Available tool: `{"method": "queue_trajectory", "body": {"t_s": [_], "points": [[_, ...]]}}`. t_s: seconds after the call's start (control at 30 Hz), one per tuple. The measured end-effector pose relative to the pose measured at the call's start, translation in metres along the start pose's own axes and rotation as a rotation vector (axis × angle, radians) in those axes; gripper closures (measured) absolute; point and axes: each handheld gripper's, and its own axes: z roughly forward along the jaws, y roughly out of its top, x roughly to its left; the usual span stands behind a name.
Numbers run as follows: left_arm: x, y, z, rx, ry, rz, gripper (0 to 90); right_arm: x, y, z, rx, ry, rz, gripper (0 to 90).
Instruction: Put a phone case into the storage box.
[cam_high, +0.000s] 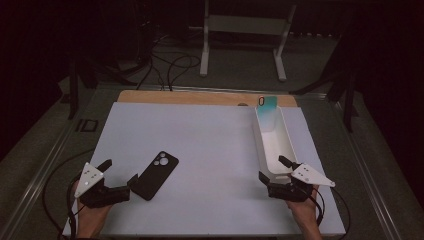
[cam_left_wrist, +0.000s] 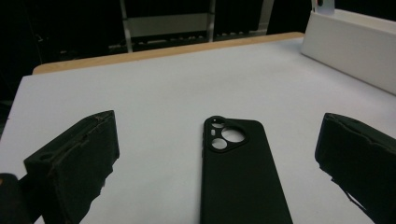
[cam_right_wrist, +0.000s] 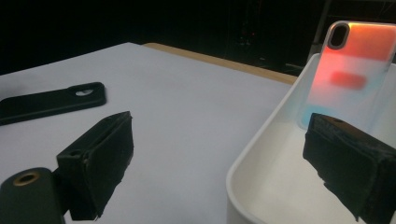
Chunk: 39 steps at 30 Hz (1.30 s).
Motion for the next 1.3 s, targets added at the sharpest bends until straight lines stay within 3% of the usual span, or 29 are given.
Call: {"method": "queue_trajectory", "body": {"t_s": [0.1,0.33,0.5,0.83,1.0,1.13,1.17,1.23,1.3], "points": [[0.001,-0.001,0.0,-0.004,-0.004,0.0,0.3,0.0,-0.001,-0.001,0.008,-0.002,-0.015,8.5],[-0.001,0.0,0.005,0.037,-0.012,0.014,0.1,-0.002,-0.003,-0.001,0.017,0.0,-0.023,8.5],[-0.002,0.0,0.008,0.066,-0.019,0.018,0.1,-0.004,-0.004,-0.001,0.02,-0.004,-0.008,8.6],[-0.008,0.003,0.018,0.14,-0.021,0.037,0.1,-0.006,-0.003,-0.001,0.017,-0.007,-0.007,8.6],[-0.01,0.006,0.028,0.214,-0.02,0.052,0.1,-0.005,-0.003,-0.001,0.021,-0.008,-0.004,8.6],[-0.01,0.006,0.028,0.214,-0.02,0.052,0.1,-0.005,-0.002,-0.001,0.02,-0.007,-0.004,8.6],[-0.011,0.007,0.043,0.305,-0.013,0.054,0.1,-0.005,-0.002,-0.001,0.02,-0.007,-0.004,8.6],[-0.012,0.006,0.05,0.341,-0.015,0.057,0.2,-0.005,-0.002,0.0,0.02,-0.007,-0.002,8.6],[-0.012,0.006,0.05,0.341,-0.015,0.057,0.3,-0.005,-0.002,0.0,0.021,-0.007,0.0,8.6]]}}
